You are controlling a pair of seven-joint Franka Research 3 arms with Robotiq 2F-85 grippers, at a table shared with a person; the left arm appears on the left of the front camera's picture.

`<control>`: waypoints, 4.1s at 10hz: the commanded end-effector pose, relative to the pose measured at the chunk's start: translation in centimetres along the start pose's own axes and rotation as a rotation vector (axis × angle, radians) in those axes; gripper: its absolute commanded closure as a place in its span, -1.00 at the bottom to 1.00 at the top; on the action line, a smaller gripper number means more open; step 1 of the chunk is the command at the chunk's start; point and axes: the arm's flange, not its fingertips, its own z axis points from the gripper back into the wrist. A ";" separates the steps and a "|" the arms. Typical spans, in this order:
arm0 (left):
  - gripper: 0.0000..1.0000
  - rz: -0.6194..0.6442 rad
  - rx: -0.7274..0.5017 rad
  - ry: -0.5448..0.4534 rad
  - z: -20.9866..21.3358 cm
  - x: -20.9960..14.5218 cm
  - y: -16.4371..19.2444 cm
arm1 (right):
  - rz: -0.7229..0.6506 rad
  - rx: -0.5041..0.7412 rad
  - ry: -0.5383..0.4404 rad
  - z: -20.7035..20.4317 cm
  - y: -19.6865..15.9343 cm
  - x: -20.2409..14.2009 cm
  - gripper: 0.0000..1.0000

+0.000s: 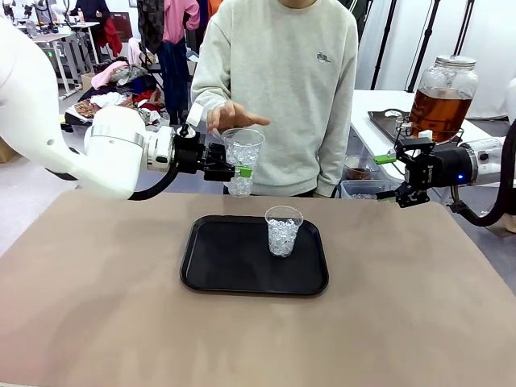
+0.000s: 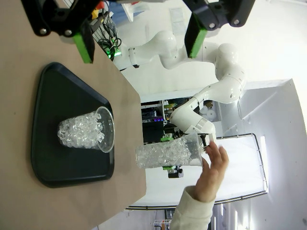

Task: Pour the drink into the iced cup.
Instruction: Open the gripper to release the iced cup you were holding, then pick up the iced cup indicated by the human and present it to them.

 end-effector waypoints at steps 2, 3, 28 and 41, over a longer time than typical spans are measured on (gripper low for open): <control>-0.29 -0.007 0.000 -0.004 0.0 0.5 -0.1 | 0.004 0.000 -0.002 0.1 0.2 0.1 -1.00; -0.29 -0.007 0.000 -0.004 0.0 0.5 -0.1 | 0.004 0.000 -0.002 0.1 0.2 0.1 -1.00; -0.91 0.018 -0.013 -0.024 0.5 0.0 0.3 | 0.004 0.000 -0.002 0.1 0.2 0.1 -1.00; -1.00 0.040 -0.013 0.020 15.1 0.6 -5.4 | 0.004 0.000 -0.002 0.1 0.2 0.1 -1.00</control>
